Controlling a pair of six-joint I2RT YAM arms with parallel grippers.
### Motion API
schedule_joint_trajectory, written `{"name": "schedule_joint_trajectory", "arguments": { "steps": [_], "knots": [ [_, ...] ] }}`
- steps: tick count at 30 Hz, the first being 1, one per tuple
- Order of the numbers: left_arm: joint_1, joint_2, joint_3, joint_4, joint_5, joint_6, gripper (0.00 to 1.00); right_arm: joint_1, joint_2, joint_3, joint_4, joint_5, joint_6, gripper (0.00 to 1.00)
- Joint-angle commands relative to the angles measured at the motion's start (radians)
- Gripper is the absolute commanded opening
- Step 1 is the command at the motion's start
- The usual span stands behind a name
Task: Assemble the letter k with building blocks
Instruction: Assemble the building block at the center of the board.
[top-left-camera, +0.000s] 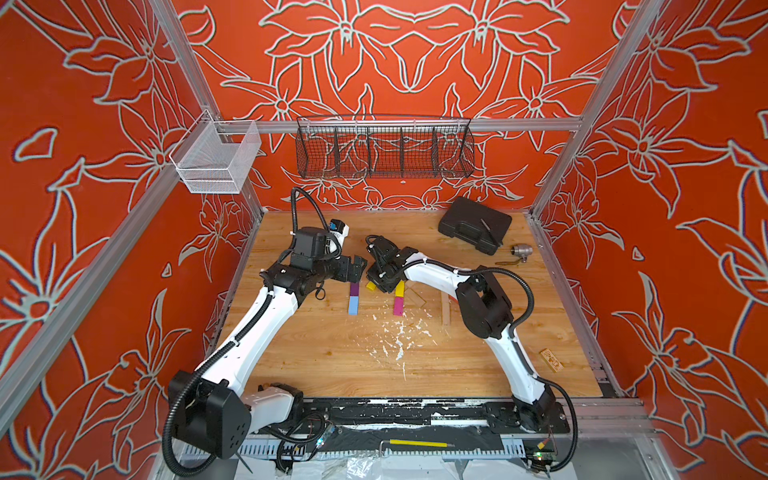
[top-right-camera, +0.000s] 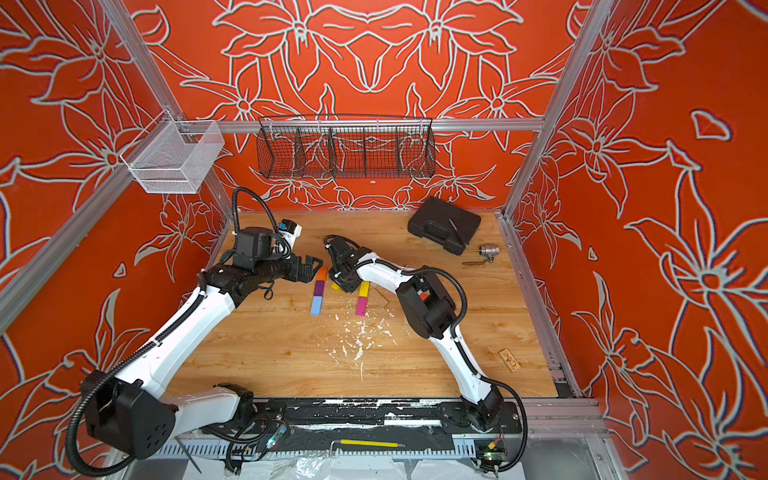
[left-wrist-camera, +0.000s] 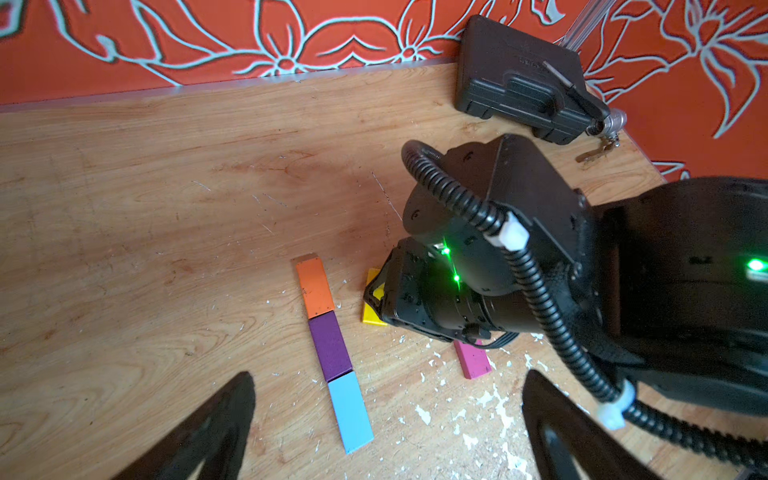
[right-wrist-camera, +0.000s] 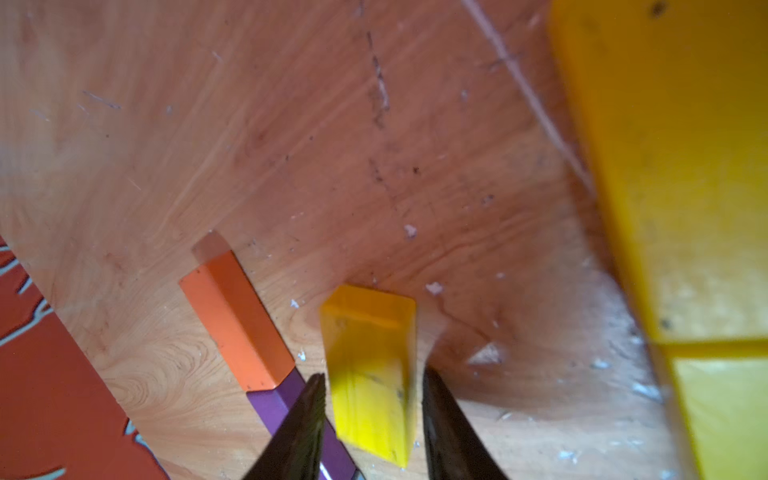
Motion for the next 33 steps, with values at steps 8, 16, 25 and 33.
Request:
{"name": "schedule_joint_trajectory", "arguments": {
  "steps": [8, 16, 25, 33],
  "knots": [
    [0.006, 0.017, -0.007, 0.024, -0.048, -0.063, 0.99, -0.005, -0.283, -0.191, 0.016, 0.028, -0.144, 0.51],
    [0.002, 0.112, 0.075, -0.061, -0.046, -0.15, 0.78, -0.01, -0.786, -0.495, -0.091, 0.207, -0.481, 0.55],
    [-0.084, 0.29, 0.231, -0.235, -0.092, -0.106, 0.62, -0.009, -1.418, -0.803, -0.292, 0.347, -0.767, 0.68],
    [-0.181, 0.526, 0.462, -0.472, -0.198, 0.049, 0.59, -0.009, -1.634, -0.871, -0.471, 0.201, -0.792, 0.88]
  ]
}}
